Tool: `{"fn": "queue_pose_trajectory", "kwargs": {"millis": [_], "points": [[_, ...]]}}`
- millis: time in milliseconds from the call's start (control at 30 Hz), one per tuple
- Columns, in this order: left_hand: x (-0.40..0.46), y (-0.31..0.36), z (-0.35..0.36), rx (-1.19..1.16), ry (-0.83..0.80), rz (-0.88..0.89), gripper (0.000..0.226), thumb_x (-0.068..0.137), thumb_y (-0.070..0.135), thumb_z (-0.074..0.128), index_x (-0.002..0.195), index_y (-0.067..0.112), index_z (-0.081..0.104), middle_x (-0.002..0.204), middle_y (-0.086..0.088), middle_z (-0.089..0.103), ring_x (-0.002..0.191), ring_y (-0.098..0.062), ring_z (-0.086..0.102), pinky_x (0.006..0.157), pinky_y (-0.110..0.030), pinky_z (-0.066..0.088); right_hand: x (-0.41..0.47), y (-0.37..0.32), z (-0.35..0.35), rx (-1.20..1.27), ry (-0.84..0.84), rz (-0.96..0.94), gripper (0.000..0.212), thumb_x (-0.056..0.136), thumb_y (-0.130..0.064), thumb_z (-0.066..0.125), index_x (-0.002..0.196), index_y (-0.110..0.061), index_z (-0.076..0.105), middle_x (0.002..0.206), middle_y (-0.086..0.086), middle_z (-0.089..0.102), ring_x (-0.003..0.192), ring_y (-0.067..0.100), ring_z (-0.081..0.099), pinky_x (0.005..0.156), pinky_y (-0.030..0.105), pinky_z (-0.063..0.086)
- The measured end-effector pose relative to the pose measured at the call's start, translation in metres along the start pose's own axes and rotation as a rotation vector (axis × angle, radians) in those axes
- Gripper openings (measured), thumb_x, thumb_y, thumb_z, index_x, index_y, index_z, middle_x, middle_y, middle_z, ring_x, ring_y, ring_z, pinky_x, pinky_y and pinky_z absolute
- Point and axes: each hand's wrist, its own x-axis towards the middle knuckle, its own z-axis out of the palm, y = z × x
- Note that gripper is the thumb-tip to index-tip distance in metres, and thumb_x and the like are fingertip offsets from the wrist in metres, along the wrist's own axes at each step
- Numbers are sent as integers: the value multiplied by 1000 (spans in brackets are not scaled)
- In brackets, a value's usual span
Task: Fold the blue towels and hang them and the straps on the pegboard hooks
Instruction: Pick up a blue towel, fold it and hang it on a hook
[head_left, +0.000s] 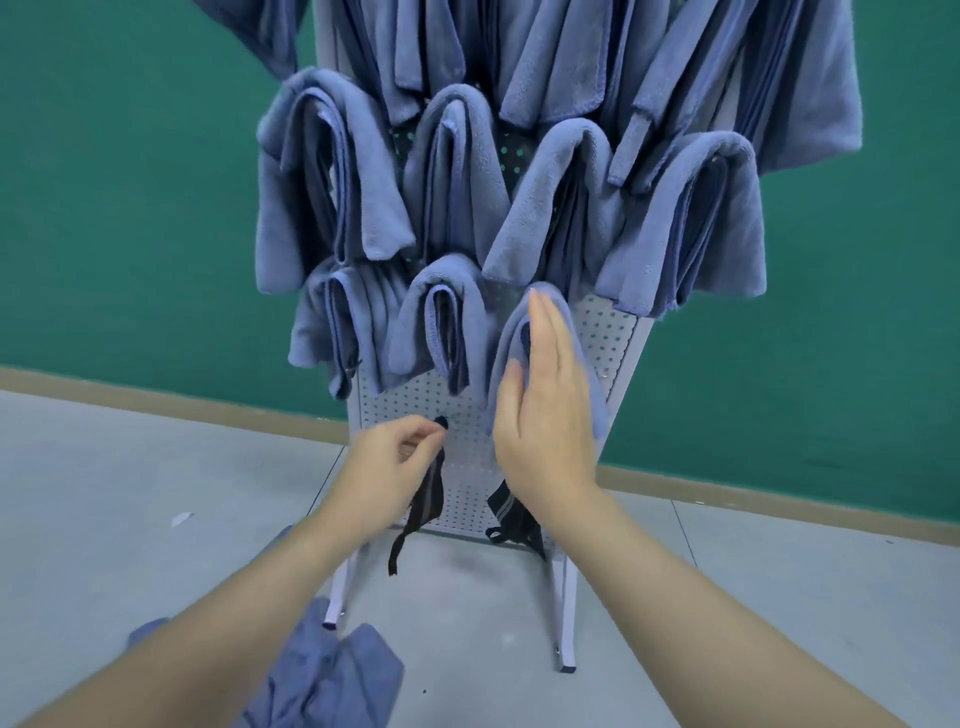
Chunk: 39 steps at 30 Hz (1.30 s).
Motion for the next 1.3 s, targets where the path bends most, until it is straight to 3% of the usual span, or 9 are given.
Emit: {"fn": "queue_pose_trajectory", "kwargs": {"millis": [133,267,467,733,867,967,1033,1167,1300], "points": [[-21,-31,-53,143,-8,-95,17,102,19,60,99,26,75,95,15,76,89,3,68,84,-18,51,-10,-25,25,-1,-95,-55,59,103,-11,43,160,-9,29,168,7,29,153,18,27,120,22,18],[-39,-50,-89,395,-139,-123,27,102,17,58,126,17,70,124,4,71,112,-14,65,104,-35,49,-27,-54,58,43,-288,-68,58,105,-11,42,162,-14,27,169,4,27,154,15,24,122,28,23],[-67,-66,-133,865,-456,-58,42,105,23,48,147,23,53,157,7,43,140,-16,47,108,-29,40,-102,-60,115,141,-481,104,59,106,-10,41,162,-18,26,168,-4,26,145,14,34,111,27,34],[-68,-106,-166,858,-563,-229,37,101,31,54,137,24,59,148,3,51,132,-19,51,107,-41,45,-249,-11,180,92,-753,457,39,106,-14,42,145,-8,49,143,6,52,133,24,48,109,29,37],[-59,-113,-164,787,-541,-224,31,100,31,55,129,24,65,138,-2,60,121,-23,60,100,-40,51,-311,12,190,35,-906,508,25,100,-25,47,118,-13,61,116,4,63,103,28,58,87,38,49],[-52,-115,-157,734,-534,-208,29,101,28,54,127,22,67,134,-4,63,117,-22,60,94,-32,49,-333,17,194,24,-1061,529,73,84,-66,51,138,-18,59,136,-2,59,126,22,55,100,33,46],[-48,-117,-153,707,-538,-202,28,102,27,54,125,19,68,131,-3,65,109,-20,59,88,-28,44,-345,17,195,-56,-1229,468,89,73,-76,45,143,-21,57,148,-3,48,136,21,46,108,33,42],[-41,-120,-147,703,-558,-206,26,101,26,54,121,18,70,124,-3,67,97,-20,58,79,-26,41,-362,28,194,-181,-1250,368,32,98,-32,58,121,-13,71,144,4,49,129,27,49,102,30,40],[-36,-118,-141,663,-550,-189,24,100,23,54,116,19,73,115,-1,71,94,-20,59,76,-25,41,-338,35,200,-26,-1070,455,17,96,-15,60,105,-11,74,110,5,64,103,27,61,88,36,48]]}}
